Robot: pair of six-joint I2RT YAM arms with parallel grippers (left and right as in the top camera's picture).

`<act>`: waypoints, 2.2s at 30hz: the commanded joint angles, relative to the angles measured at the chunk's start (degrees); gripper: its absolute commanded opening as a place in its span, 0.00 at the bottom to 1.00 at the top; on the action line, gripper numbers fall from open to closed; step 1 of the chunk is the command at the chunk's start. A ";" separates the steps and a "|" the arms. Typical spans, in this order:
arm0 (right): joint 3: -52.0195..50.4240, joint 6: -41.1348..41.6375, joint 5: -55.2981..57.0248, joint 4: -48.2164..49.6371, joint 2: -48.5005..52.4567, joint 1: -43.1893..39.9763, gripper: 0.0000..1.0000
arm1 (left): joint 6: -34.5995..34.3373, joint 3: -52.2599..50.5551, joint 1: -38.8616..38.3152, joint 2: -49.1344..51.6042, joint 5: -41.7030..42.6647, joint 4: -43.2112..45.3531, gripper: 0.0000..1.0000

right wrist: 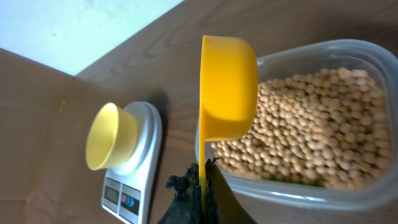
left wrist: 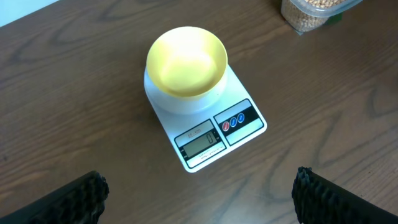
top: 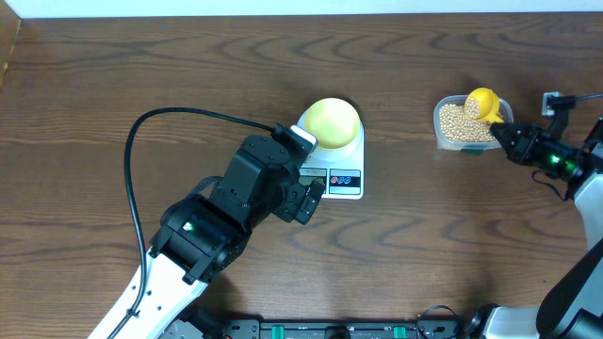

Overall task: Scoop item into bowl and weigh 50g on scale
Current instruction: 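Carry the filled scoop over the yellow bowl with the right gripper, then tilt the scoop to pour beans into the yellow bowl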

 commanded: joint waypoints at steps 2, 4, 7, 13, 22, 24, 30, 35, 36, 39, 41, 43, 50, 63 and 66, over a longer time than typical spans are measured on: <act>0.57 8.15 -2.23 2.38 0.55 2.58 0.01 | 0.96 -0.02 0.24 0.26 0.74 -0.20 0.97; 0.57 10.36 -2.84 3.89 0.55 3.93 0.01 | 0.96 -0.02 0.24 0.26 0.74 -0.20 0.97; 0.57 13.55 -3.02 6.05 0.55 6.16 0.01 | 0.98 -0.02 0.24 0.26 0.72 -0.20 0.97; 0.57 17.79 -2.95 10.69 0.55 11.34 0.01 | 0.96 -0.02 0.24 0.26 0.74 -0.20 0.97; 0.57 19.87 1.09 15.06 0.55 19.69 0.01 | 0.96 -0.02 0.24 0.26 0.72 -0.20 0.97; 0.57 19.87 2.23 15.87 0.55 21.64 0.01 | 0.96 -0.02 0.24 0.26 0.74 -0.20 0.97; 0.57 19.85 4.90 18.43 0.55 27.65 0.01 | 0.96 -0.02 0.24 0.26 0.74 -0.20 0.97; 0.57 19.80 9.35 20.09 0.55 32.54 0.01 | 0.96 -0.02 0.24 0.26 0.74 -0.20 0.97; 0.57 19.74 10.19 20.33 0.55 33.42 0.01 | 0.96 -0.02 0.24 0.26 0.74 -0.20 0.97; 0.57 17.73 12.20 20.33 0.55 36.06 0.01 | 0.96 -0.02 0.24 0.26 0.74 -0.20 0.97; 0.57 15.63 12.68 20.33 0.55 37.73 0.01 | 0.96 -0.02 0.24 0.26 0.72 -0.20 0.97; 0.57 12.79 13.55 20.28 0.55 39.23 0.01 | 0.96 -0.02 0.24 0.26 0.74 -0.20 0.97; 0.57 1.53 16.85 20.24 0.55 43.10 0.01 | 0.96 -0.02 0.24 0.26 0.74 -0.20 0.97; 0.57 -20.13 18.71 20.26 0.55 44.72 0.01 | 0.96 -0.02 0.24 0.26 0.74 -0.20 0.97; 0.57 -23.69 18.69 20.22 0.55 44.72 0.01 | 0.96 -0.02 0.24 0.26 0.74 -0.20 0.97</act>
